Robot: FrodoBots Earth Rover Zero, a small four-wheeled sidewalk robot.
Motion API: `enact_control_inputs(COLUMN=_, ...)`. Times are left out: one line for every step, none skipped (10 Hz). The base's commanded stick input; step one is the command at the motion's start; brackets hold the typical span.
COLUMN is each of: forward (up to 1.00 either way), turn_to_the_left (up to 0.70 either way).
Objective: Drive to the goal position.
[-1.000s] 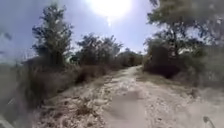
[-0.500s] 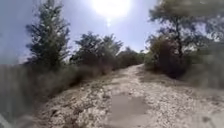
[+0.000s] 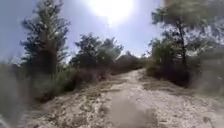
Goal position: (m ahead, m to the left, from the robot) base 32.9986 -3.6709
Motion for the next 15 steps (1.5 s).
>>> enact_control_inputs(forward=0.70, turn_to_the_left=0.00)
enact_control_inputs(forward=0.70, turn_to_the_left=0.00)
enact_control_inputs(forward=0.70, turn_to_the_left=0.00)
enact_control_inputs(forward=0.70, turn_to_the_left=0.00)
enact_control_inputs(forward=0.70, turn_to_the_left=0.00)
enact_control_inputs(forward=0.70, turn_to_the_left=0.00)
enact_control_inputs(forward=0.70, turn_to_the_left=0.00)
enact_control_inputs(forward=0.70, turn_to_the_left=0.00)
enact_control_inputs(forward=0.70, turn_to_the_left=0.00)
enact_control_inputs(forward=0.70, turn_to_the_left=0.00)
enact_control_inputs(forward=0.70, turn_to_the_left=0.00)
enact_control_inputs(forward=0.70, turn_to_the_left=0.00)
enact_control_inputs(forward=0.70, turn_to_the_left=0.00)
enact_control_inputs(forward=0.70, turn_to_the_left=0.00)
enact_control_inputs(forward=0.70, turn_to_the_left=0.00)
